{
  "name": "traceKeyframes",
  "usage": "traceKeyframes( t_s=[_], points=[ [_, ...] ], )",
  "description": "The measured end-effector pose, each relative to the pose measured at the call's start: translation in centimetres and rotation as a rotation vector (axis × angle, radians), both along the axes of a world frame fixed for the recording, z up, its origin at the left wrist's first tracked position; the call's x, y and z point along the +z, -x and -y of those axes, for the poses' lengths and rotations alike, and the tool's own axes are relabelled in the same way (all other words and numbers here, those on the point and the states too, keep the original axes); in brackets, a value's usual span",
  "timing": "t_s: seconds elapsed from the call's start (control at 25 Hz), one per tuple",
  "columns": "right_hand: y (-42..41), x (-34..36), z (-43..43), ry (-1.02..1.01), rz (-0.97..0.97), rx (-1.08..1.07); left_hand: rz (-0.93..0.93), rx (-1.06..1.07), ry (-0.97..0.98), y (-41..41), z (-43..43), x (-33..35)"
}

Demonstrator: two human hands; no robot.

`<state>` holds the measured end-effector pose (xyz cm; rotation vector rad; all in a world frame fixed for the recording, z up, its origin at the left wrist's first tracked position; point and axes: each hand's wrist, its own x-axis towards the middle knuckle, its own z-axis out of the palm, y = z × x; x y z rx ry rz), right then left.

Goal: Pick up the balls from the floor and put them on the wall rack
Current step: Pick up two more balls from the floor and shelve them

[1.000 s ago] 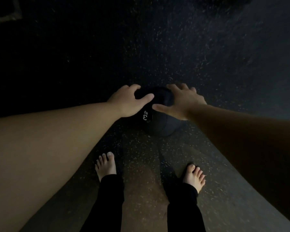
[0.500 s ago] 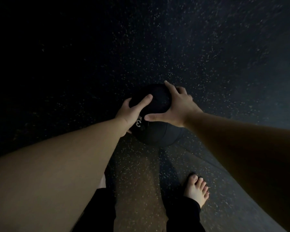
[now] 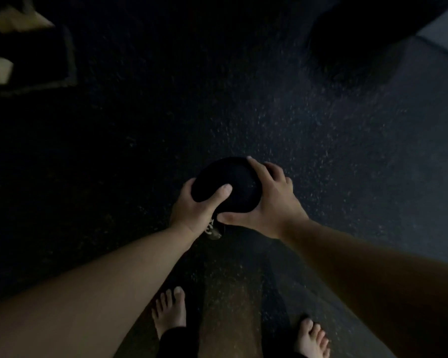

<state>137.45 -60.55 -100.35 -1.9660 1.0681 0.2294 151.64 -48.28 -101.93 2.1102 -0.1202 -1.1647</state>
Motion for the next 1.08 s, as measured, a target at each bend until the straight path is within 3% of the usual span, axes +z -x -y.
traceKeyframes(
  t_s=[0.2,0.4,0.76,0.92,1.08],
  points=[
    [-9.5,17.7,2.3,0.09,0.13,0.063,0.142,0.075,0.111,-9.0,1.6,17.4],
    [-20.2,39.7,2.9,0.225,0.314,0.167,0.319,0.162,0.311,-18.3,0.8,39.7],
    [-37.4,78.0,-6.5,0.458,0.673,0.32,0.721,0.308,0.587,-33.5,-10.4,78.5],
    [-43.6,90.1,-13.0,0.568,0.778,0.385,0.884,0.375,0.649,-38.2,-17.8,90.6],
    [-48.3,97.8,-18.0,0.592,0.948,0.432,1.04,0.42,0.654,-41.4,-23.3,99.1]
  ],
)
